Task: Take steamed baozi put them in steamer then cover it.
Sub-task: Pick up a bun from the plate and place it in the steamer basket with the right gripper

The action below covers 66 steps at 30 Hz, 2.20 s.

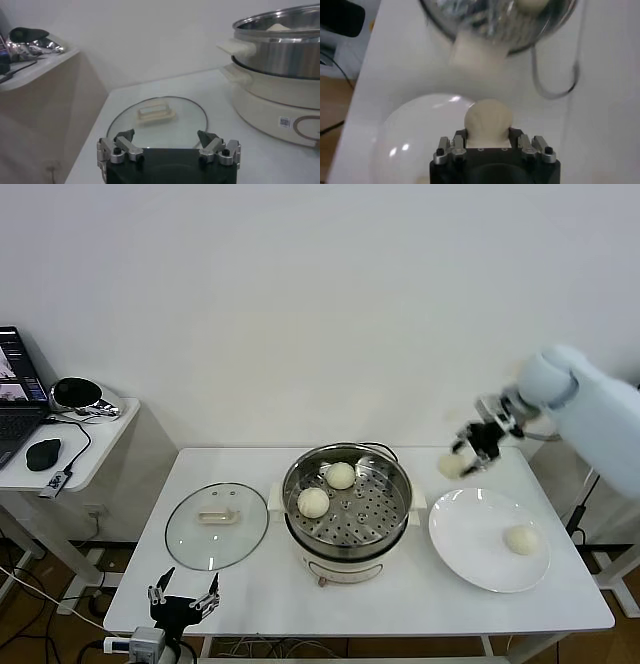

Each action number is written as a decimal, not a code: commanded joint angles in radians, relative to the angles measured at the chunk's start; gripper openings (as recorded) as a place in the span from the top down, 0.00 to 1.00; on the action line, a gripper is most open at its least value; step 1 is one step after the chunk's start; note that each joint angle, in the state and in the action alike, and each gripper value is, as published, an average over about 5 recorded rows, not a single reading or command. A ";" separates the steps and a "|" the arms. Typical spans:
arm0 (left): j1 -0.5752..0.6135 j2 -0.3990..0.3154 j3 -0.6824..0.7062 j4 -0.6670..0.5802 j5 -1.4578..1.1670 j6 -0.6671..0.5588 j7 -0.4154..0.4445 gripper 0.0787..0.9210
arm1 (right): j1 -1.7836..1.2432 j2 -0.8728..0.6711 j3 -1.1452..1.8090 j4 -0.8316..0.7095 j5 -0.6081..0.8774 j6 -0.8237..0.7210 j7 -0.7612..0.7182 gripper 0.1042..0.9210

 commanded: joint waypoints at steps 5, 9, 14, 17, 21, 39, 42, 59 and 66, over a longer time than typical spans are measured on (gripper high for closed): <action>0.004 -0.006 -0.022 -0.024 -0.008 0.002 -0.002 0.12 | 0.139 0.245 -0.161 0.128 -0.056 0.413 0.011 0.48; 0.006 -0.012 -0.027 -0.038 -0.010 0.002 -0.004 0.12 | 0.123 0.271 -0.224 0.172 -0.079 0.491 0.036 0.48; 0.009 -0.025 -0.029 -0.055 -0.018 0.002 -0.008 0.12 | 0.123 0.284 -0.291 0.233 -0.124 0.545 0.064 0.48; 0.013 -0.026 -0.030 -0.065 -0.019 0.002 -0.006 0.12 | 0.098 0.299 -0.291 0.244 -0.214 0.597 0.086 0.47; 0.015 -0.019 -0.040 -0.072 -0.027 0.002 -0.003 0.12 | 0.050 0.288 -0.282 0.296 -0.338 0.635 0.119 0.48; 0.008 -0.018 -0.047 -0.066 -0.035 0.003 -0.003 0.12 | -0.069 0.297 -0.290 0.304 -0.430 0.628 0.100 0.47; 0.006 -0.018 -0.047 -0.061 -0.034 0.003 -0.003 0.12 | -0.077 0.286 -0.292 0.321 -0.425 0.622 0.096 0.47; -0.003 -0.025 -0.033 -0.051 -0.028 0.004 -0.002 0.12 | -0.079 0.264 -0.285 0.341 -0.386 0.584 0.109 0.47; -0.002 -0.029 -0.035 -0.061 -0.029 0.007 0.000 0.12 | -0.045 0.238 -0.280 0.337 -0.296 0.556 0.115 0.33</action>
